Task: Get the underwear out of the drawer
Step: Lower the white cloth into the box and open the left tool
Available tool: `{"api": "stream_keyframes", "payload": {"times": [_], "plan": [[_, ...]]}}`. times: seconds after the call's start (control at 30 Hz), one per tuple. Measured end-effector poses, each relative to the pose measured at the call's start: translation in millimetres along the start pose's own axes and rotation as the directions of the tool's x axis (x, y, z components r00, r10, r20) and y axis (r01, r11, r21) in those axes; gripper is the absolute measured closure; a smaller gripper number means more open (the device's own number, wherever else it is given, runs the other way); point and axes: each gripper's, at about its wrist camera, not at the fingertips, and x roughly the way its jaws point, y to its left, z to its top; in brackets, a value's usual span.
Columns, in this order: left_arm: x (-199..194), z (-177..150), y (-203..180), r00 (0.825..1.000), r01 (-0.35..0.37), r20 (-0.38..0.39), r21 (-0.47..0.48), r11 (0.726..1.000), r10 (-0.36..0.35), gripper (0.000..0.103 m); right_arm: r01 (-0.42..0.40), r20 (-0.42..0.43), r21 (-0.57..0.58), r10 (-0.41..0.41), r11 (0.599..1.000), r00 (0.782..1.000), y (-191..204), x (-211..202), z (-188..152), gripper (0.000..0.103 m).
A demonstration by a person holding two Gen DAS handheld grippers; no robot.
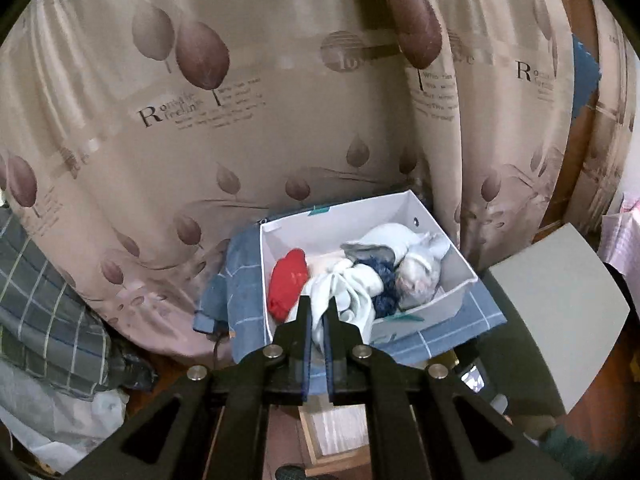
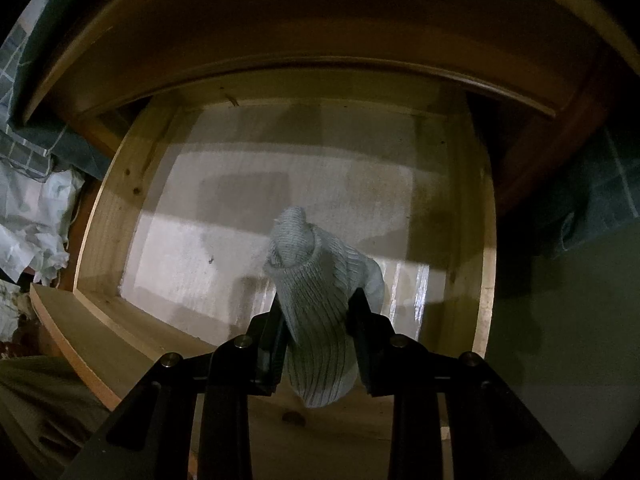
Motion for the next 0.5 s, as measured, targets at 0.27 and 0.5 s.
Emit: {"api": "stream_keyframes", "payload": {"times": [0.27,0.5], "plan": [[37,43,-1,0.997,-0.067,0.034,-0.005,0.998,0.067,0.098,-0.022,0.000,0.013,0.022,1.000,1.000,-4,-1,1,0.075],[98,49,-6,0.996,-0.084,-0.002,-0.002,0.996,0.084,0.098,-0.038,-0.006,0.033,0.038,0.999,0.999,-7,-2,0,0.075]]}}
